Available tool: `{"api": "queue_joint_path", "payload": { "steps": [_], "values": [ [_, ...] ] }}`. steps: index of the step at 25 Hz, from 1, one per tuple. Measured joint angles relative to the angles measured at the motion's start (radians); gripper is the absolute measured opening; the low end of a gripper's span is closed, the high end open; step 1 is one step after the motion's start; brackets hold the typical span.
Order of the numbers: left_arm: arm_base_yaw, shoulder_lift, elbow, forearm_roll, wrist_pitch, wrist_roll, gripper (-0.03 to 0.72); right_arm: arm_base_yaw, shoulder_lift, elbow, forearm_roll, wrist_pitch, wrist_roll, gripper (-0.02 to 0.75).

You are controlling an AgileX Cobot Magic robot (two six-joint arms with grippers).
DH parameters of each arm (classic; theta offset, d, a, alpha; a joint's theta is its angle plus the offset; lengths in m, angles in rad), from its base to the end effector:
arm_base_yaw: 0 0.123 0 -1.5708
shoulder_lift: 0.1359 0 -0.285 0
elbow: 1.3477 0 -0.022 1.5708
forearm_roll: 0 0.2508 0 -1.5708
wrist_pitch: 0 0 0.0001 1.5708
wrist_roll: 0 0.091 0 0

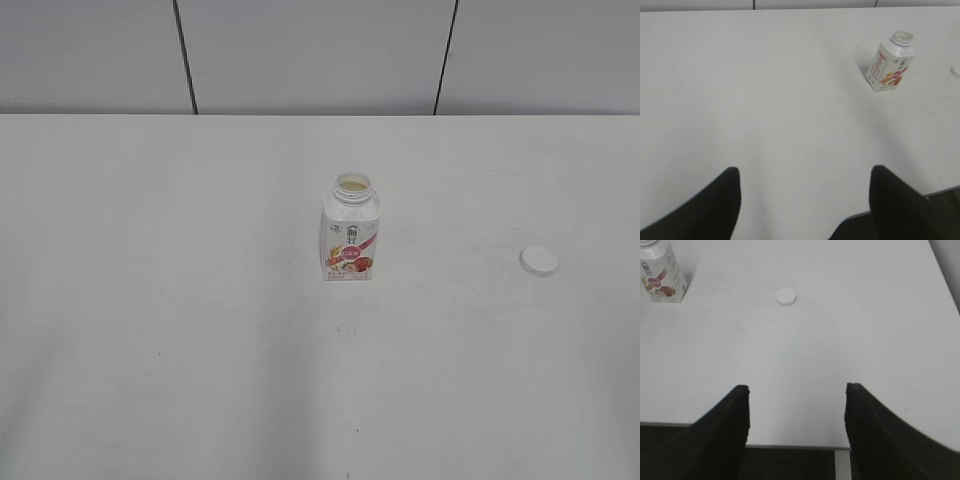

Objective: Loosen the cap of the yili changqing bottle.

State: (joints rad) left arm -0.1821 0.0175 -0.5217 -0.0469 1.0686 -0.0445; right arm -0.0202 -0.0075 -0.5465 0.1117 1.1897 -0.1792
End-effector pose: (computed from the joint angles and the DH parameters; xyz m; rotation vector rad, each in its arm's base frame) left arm -0.0056 -0.0028 0.2828 0.1436 2.0478 -0.1972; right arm -0.0173 0.0098 0.2800 -0.1854 2.1058 0.0157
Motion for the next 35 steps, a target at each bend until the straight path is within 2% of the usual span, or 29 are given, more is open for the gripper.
{"api": "queue_joint_path", "payload": {
  "steps": [4,15,23,35],
  "values": [
    [0.000,0.000,0.002,-0.004,-0.008,0.004,0.491,0.000,0.000,0.031,-0.022,-0.072,0.000,0.482],
    [0.002,-0.008,0.002,-0.004,-0.010,0.004,0.491,0.000,0.000,0.033,-0.025,-0.088,0.001,0.482],
    [0.106,-0.025,0.003,-0.003,-0.012,0.004,0.491,0.000,0.000,0.033,-0.030,-0.091,0.001,0.482],
    [0.109,-0.025,0.003,-0.003,-0.012,0.004,0.489,0.000,0.000,0.033,-0.032,-0.091,0.000,0.482]
  ]
}}
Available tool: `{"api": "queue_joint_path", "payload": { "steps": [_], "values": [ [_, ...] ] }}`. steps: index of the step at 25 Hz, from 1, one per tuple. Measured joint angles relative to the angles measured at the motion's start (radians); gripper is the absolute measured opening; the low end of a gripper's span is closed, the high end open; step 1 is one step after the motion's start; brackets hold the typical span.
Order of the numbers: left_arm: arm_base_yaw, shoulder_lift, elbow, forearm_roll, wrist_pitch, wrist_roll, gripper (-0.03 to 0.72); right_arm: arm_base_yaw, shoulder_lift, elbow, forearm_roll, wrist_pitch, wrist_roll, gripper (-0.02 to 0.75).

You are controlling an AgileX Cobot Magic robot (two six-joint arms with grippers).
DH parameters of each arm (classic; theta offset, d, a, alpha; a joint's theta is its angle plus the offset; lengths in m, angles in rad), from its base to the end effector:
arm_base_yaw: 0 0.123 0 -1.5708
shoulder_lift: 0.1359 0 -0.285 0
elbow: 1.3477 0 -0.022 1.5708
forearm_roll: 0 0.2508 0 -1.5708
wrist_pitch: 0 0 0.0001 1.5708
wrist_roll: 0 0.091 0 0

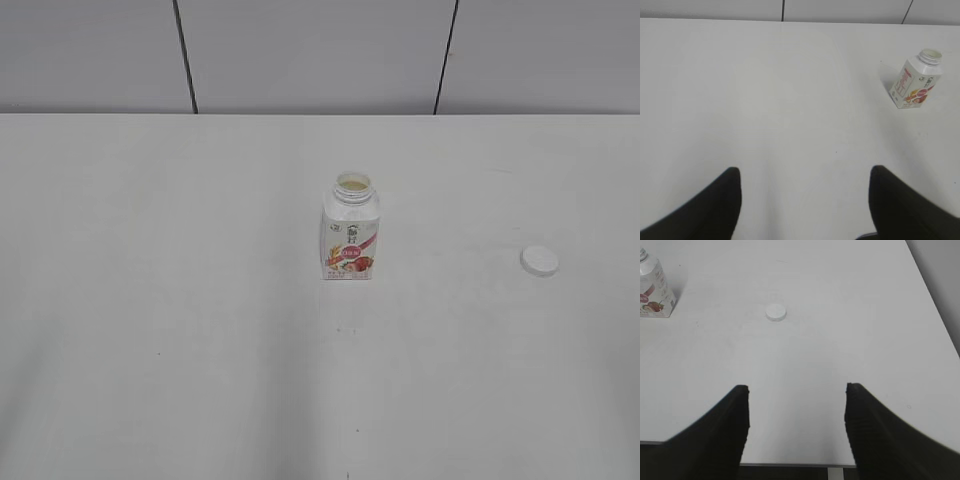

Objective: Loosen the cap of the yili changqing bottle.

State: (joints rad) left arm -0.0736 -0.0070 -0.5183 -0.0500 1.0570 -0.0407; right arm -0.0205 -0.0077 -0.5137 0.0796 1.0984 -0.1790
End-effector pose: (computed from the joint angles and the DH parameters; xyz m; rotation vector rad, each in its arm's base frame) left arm -0.0083 -0.0034 0.2827 0.0361 2.0165 -0.1322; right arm -0.0092 0.0066 0.2782 -0.1694 2.0511 -0.0281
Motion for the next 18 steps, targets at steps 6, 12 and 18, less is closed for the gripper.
{"api": "queue_joint_path", "payload": {
  "steps": [6,12,18],
  "values": [
    [0.000,0.000,0.000,0.000,0.000,0.000,0.489,0.000,0.000,0.000,0.000,0.000,0.000,0.482],
    [0.000,0.000,0.000,0.000,0.000,0.000,0.489,0.000,0.000,0.000,0.000,0.000,0.000,0.482],
    [0.000,0.000,0.000,0.000,0.000,0.000,0.489,0.000,0.000,0.000,0.000,0.000,0.000,0.482]
  ]
}}
